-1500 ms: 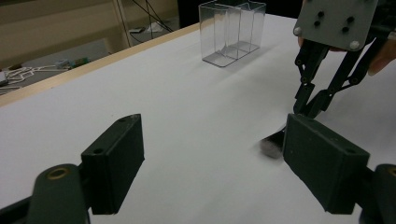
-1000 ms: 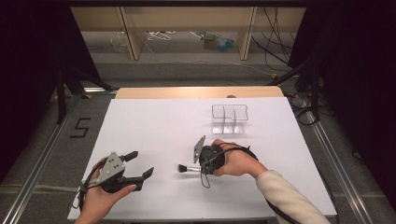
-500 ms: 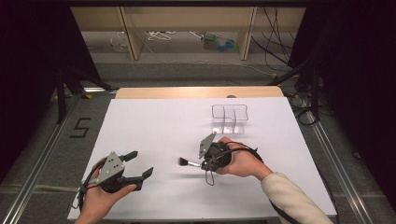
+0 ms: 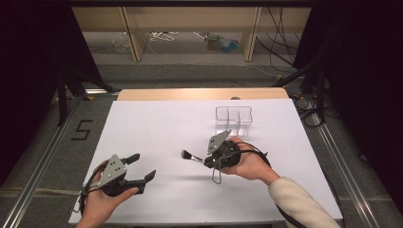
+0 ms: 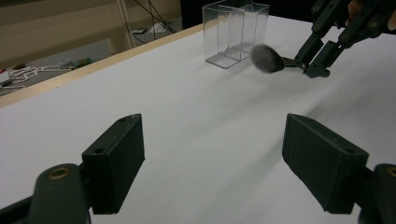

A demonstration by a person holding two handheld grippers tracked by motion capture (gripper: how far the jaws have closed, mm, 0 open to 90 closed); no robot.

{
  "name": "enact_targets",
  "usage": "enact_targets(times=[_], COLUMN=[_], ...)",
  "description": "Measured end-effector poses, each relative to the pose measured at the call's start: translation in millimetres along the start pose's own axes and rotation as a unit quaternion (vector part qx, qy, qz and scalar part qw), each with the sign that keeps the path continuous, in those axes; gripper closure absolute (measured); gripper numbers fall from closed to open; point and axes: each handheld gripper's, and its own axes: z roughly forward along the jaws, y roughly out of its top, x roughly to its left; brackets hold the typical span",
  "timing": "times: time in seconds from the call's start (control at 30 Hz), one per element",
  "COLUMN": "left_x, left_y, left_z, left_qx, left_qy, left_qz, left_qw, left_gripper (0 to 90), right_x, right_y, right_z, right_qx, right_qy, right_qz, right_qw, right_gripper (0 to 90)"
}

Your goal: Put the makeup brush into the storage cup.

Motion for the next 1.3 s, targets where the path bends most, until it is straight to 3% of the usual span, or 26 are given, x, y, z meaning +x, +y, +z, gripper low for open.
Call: enact_targets(times=[0.23,0.83,1.3], left_x=[-0.2,-0.2,0.2], left_y=[0.1,0.0,0.0], left_z=[0.0,0.2,0.1], left_qx=[0.0,0.001,0.001], left_qy=[0.0,0.0,0.0], left_qz=[0.0,-0.001,0.001], left_qw=[1.0,1.0,1.0], left_gripper=[20.9,21.0,21.0], right_x=[-1.6,0.7,-0.4], right_y=[-2.7,-15.9,-24.2], right_z=[-7.7,-13.0,-20.8], right_qx=[-0.033,-0.072,-0.127], right_qy=[-0.006,-0.005,-0.012], right_qz=[0.025,0.037,0.065], right_qw=[0.9991,0.9967,0.9897], right_gripper=[79.6,79.6,79.6])
